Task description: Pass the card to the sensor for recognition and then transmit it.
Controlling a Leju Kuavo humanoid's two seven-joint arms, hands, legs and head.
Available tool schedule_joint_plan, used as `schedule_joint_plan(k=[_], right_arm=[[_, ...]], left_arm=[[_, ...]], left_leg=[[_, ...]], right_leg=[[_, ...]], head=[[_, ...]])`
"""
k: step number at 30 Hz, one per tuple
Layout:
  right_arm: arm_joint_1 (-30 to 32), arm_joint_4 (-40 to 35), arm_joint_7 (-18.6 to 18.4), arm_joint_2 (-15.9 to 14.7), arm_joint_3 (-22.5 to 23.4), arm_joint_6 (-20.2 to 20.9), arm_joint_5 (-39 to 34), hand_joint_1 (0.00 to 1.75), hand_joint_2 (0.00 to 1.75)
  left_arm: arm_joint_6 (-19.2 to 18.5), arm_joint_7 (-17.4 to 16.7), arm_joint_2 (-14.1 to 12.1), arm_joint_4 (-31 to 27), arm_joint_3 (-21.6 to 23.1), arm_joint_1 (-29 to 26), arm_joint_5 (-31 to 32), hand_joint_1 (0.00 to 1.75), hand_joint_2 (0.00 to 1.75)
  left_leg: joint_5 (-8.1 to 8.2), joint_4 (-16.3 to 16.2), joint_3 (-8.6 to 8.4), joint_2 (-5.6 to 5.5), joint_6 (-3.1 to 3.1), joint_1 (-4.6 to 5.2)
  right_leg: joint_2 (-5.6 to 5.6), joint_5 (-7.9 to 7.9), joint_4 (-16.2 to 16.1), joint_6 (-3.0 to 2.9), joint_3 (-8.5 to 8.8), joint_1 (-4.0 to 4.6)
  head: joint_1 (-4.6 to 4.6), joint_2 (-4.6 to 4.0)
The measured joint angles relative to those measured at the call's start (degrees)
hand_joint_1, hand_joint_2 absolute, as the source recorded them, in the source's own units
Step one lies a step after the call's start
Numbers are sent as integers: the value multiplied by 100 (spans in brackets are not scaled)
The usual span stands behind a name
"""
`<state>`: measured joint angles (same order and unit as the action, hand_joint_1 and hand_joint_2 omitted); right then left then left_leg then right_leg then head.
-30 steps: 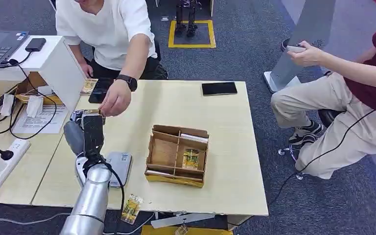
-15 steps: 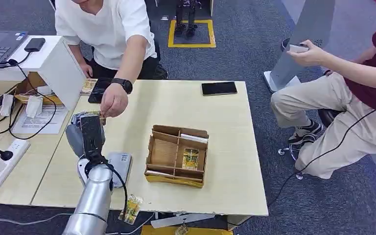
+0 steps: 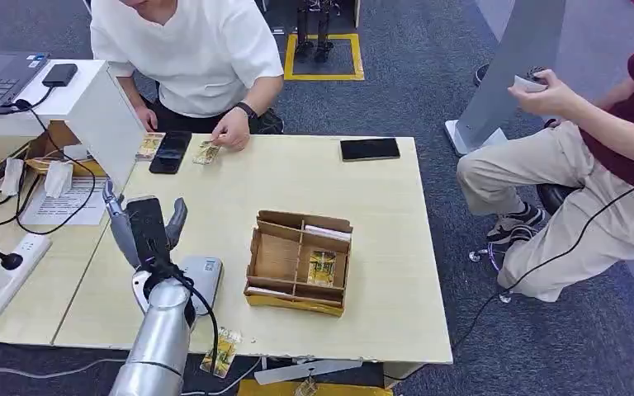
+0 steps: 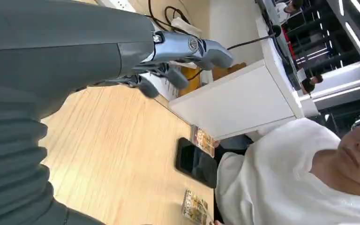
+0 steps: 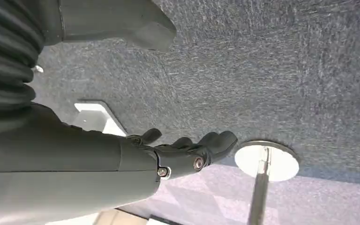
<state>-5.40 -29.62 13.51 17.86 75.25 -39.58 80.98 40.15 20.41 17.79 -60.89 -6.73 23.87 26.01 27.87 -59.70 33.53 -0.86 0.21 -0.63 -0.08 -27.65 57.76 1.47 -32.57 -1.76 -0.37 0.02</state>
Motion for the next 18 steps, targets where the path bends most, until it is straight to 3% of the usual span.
schedule_joint_plan(k=[6,7,10,11,18], right_arm=[[11,-4,4,0,9,0,2,0,175],[12,-24,-7,11,9,0,11,0,175],[16,-57,-11,11,20,0,28,0,175],[19,-57,-11,9,20,2,26,0,175],[84,-79,-2,-17,122,0,-120,0,175]], left_arm=[[0,0,2,-44,0,-23,-64,0,175],[0,0,2,-66,0,-35,-151,0,0],[0,9,-2,-238,48,-158,-545,0,0],[-4,30,-4,-336,94,-231,-694,0,175],[-9,293,-103,-1778,861,-1183,-1272,0,175]], left_leg=[[0,0,0,0,0,0],[0,0,-1,1,0,0],[0,0,-1,2,0,0],[0,0,-1,2,0,0],[6,0,4,1,3,0]], right_leg=[[0,0,0,0,0,0],[1,0,0,0,0,0],[1,0,0,0,0,0],[1,0,0,0,0,0],[0,-5,-1,4,-3,0]], head=[[0,0],[0,0],[0,0],[-2,0],[0,0]])
